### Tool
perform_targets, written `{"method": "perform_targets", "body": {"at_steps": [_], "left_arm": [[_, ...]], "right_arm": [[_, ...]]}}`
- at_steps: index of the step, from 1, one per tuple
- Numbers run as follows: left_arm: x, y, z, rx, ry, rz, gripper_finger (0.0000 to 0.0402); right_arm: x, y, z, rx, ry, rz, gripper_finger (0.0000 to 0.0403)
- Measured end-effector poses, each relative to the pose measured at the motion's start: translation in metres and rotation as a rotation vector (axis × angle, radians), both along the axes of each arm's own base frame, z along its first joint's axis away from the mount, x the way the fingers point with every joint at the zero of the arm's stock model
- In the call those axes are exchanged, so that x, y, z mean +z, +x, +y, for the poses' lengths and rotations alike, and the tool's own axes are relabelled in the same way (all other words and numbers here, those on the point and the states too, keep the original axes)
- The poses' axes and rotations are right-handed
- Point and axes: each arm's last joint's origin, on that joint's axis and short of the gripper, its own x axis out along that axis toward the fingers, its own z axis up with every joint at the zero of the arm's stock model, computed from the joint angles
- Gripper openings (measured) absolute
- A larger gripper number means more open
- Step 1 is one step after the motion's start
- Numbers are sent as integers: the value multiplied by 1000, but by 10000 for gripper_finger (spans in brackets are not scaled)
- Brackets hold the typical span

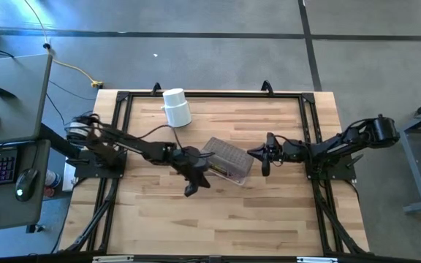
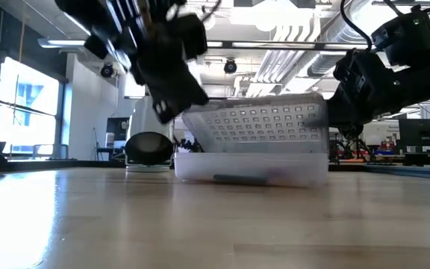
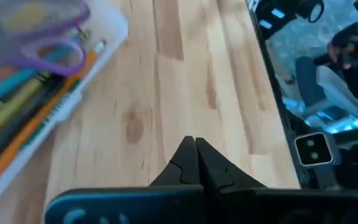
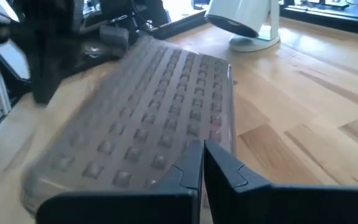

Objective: Pick & place school supplies into a supply box
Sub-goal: Close the supply box

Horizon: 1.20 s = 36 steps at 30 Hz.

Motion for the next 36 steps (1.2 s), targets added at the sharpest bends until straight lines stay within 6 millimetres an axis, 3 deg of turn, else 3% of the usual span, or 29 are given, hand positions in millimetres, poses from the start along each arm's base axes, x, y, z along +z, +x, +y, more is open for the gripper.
{"method": "perform_targets", "body": {"at_steps": [7, 11, 14, 18, 23, 26, 31, 36], "left_arm": [[39, -22, -4, 71, 75, -57, 48], [48, -30, 1, 130, 215, -82, 34], [44, -30, 10, 233, 343, -61, 16], [27, -20, 19, 287, 385, -15, 19], [5, -7, 28, 313, 393, 16, 50], [-10, -1, 33, 315, 387, 50, 45], [-21, 4, 33, 314, 368, 70, 15], [-23, 5, 32, 311, 341, 73, 31]], "right_arm": [[0, 0, 7, 33, 3, -1, 0], [2, 1, 13, 61, 42, -31, 0], [6, 2, 18, 71, 102, -76, 0], [11, 8, 24, -1, 150, -92, 0], [17, 20, 36, -13, 41, -38, 0], [19, 29, 44, -11, -13, -5, 0], [5, 41, 52, -43, -99, 137, 0], [-13, 48, 53, -64, -75, 202, 0]]}}
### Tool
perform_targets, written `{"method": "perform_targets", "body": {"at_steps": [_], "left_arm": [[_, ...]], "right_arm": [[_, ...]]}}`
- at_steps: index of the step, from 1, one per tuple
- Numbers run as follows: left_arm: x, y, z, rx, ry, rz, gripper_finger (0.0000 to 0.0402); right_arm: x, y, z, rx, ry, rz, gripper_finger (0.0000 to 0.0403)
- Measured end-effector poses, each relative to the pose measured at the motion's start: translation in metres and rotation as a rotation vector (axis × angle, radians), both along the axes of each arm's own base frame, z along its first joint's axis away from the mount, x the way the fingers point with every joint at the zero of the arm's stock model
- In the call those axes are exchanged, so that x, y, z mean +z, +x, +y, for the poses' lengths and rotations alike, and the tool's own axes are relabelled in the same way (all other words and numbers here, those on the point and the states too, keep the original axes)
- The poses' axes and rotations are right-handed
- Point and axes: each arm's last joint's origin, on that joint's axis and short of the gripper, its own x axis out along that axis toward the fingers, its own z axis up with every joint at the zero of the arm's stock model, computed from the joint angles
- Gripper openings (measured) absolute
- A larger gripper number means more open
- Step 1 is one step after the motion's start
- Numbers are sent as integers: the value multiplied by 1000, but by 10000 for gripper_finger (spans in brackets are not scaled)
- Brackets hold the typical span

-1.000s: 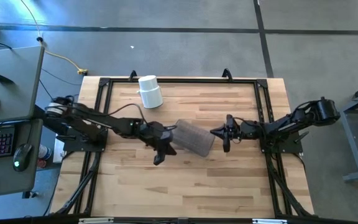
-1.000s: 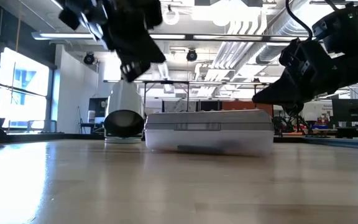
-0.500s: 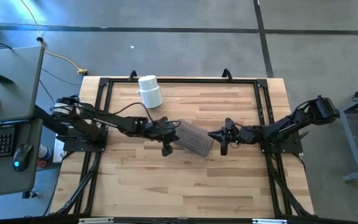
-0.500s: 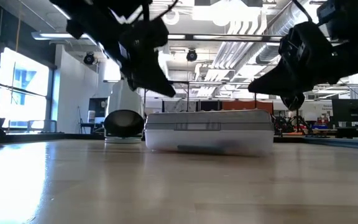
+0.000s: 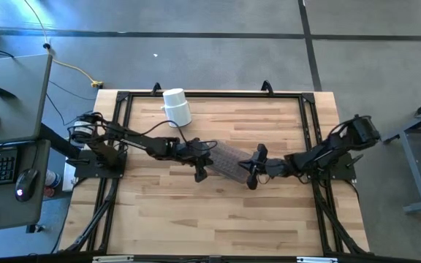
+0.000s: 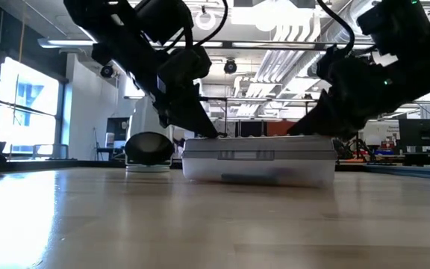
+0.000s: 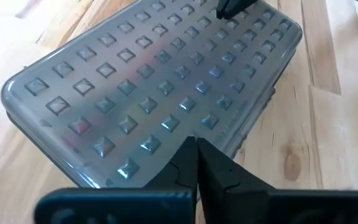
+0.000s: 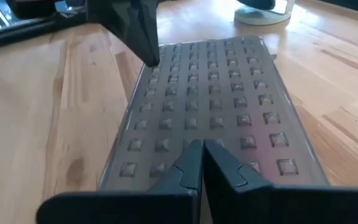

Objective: Pick & place school supplies into a supply box
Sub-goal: Close the supply box, then return to Home Position

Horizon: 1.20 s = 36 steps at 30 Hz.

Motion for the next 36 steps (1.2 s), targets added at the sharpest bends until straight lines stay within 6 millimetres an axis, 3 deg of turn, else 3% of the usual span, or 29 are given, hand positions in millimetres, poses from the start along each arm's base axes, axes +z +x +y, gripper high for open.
{"method": "perform_targets", "body": {"at_steps": [4, 9, 14, 20, 27, 31, 36], "left_arm": [[1, 1, 0, -1, -2, -25, 59], [12, -4, -1, -28, -29, -37, 53], [53, -27, -1, -45, -29, -76, 28], [114, -80, 4, 13, 34, -158, 37], [162, -171, 10, 112, 84, -243, 76], [163, -218, 9, 156, 95, -357, 82], [133, -258, 11, 196, 96, -525, 83]], "right_arm": [[-6, 1, 0, -16, -2, 7, 0], [1, 2, 2, 25, -49, -32, 0], [22, 0, 3, 63, -148, -118, 0], [74, -18, 10, 174, -103, -320, 0], [123, -74, 13, 282, -112, -421, 0], [132, -101, 4, 291, -182, -418, 0], [132, -118, -4, 284, -133, -460, 0]]}}
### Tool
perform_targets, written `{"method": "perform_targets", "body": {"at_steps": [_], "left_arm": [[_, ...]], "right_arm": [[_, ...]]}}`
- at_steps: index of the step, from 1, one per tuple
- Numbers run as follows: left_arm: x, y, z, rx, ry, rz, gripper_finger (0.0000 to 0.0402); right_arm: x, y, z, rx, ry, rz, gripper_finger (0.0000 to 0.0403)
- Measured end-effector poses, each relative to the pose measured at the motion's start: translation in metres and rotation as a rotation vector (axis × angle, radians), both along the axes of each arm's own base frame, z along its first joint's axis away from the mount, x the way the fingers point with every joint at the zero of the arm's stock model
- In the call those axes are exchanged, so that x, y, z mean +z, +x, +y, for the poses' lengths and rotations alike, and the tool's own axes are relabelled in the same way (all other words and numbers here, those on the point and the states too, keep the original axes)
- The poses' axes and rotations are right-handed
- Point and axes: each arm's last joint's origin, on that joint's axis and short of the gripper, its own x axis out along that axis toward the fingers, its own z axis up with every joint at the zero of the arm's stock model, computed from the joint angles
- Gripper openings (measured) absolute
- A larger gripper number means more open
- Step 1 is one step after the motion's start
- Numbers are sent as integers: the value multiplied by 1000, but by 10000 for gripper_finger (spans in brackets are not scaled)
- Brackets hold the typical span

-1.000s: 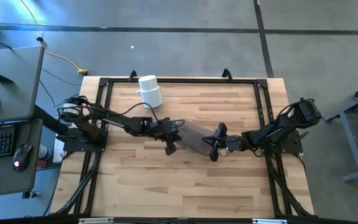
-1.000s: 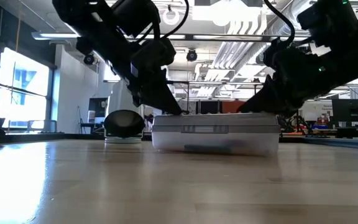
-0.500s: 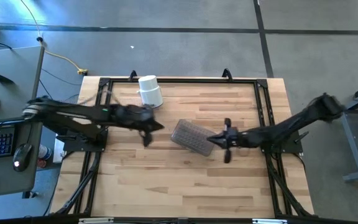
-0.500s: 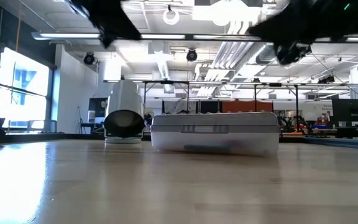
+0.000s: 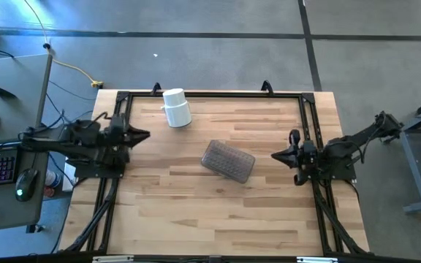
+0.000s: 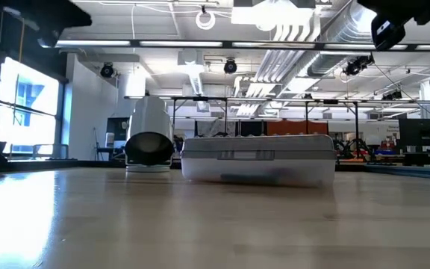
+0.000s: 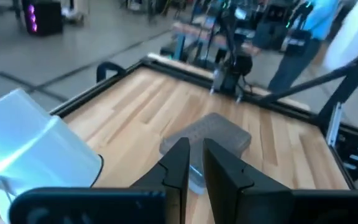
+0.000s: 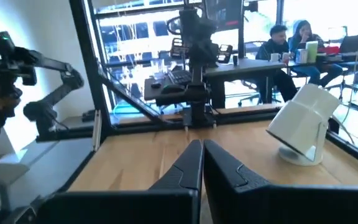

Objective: Pick & place school supplies into a supply box
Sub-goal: Return to Home Position

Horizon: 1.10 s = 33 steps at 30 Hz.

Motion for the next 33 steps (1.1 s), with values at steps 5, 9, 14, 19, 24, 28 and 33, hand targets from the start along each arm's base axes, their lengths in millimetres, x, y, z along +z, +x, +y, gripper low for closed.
{"method": "perform_targets", "body": {"at_steps": [5, 9, 14, 19, 24, 28, 33], "left_arm": [[-49, -13, 1, -36, 61, -110, 81], [-67, -4, -3, -128, 196, -154, 72], [-73, 5, -7, -235, 227, -177, 54], [-72, 3, -5, -150, 234, -190, 37], [-89, 11, -8, -209, 228, -227, 30], [-106, 18, -8, -189, 243, -263, 40], [-118, 20, -4, -50, 283, -195, 60]], "right_arm": [[-23, -4, 0, 71, -3, 0, 0], [-33, -8, -1, 98, 20, -70, 1], [-33, -17, -6, 71, 25, -127, 0], [-33, -24, -9, 94, 32, -148, 0], [-35, -25, -10, 86, 61, -171, 0], [-45, -23, -9, 78, 63, -170, 0], [-54, -22, -9, 54, 95, -185, 0]]}}
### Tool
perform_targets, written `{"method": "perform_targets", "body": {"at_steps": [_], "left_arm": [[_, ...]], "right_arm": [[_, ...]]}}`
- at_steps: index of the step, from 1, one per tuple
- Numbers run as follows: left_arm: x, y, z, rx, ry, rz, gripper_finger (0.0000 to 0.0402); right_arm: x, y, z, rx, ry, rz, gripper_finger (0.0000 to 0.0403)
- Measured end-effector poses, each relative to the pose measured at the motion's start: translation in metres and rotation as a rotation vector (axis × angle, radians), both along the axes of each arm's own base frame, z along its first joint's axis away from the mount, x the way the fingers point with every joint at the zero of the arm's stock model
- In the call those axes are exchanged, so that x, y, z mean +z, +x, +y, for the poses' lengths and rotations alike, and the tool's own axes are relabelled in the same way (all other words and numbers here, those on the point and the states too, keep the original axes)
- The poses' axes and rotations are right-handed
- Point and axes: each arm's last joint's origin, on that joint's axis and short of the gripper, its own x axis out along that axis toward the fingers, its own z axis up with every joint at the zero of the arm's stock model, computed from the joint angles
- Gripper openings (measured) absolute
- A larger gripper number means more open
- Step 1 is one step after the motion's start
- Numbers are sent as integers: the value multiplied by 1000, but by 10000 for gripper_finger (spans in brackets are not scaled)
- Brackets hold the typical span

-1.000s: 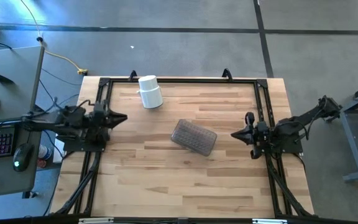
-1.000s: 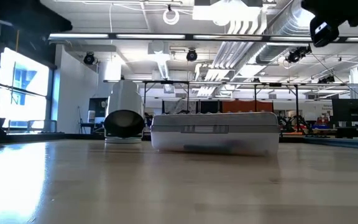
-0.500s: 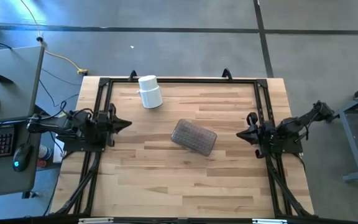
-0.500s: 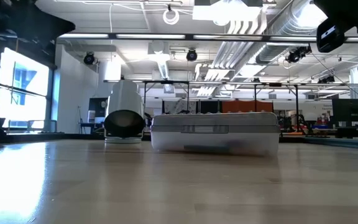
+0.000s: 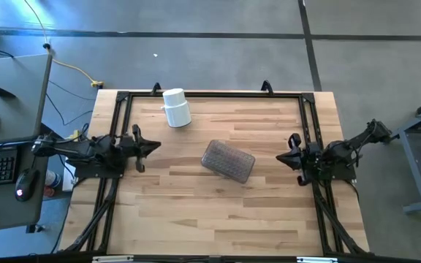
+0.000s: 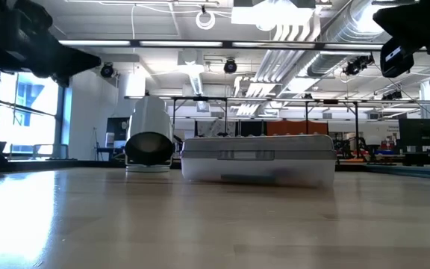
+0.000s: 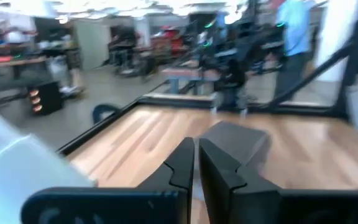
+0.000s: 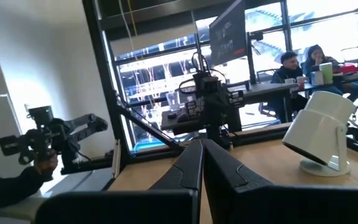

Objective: Pick & place school supplies into a supply box
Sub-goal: Return to Home Position

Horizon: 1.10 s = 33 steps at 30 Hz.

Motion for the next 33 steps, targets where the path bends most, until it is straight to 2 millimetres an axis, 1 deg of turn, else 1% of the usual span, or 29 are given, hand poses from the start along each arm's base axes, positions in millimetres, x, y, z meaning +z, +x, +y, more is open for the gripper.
{"method": "perform_targets", "body": {"at_steps": [2, 4, 10, 17, 21, 33], "left_arm": [[-1, 0, 1, 37, 1, 13, 64], [0, 0, 1, 37, 0, 6, 66], [-2, 1, -2, -50, 8, 25, 67], [-2, 2, -2, -61, 1, 20, 67], [-3, 2, -2, -78, -57, 22, 67], [-3, 2, -3, -83, -50, 21, 67]], "right_arm": [[0, 0, 0, -8, 7, 3, 0], [0, 0, 0, -16, -4, 4, 0], [-2, 1, 0, -34, -101, 18, 0], [-2, 1, 0, -33, -100, 18, 0], [-2, 1, 0, -32, -96, 18, 0], [-2, 1, 0, -32, -96, 18, 0]]}}
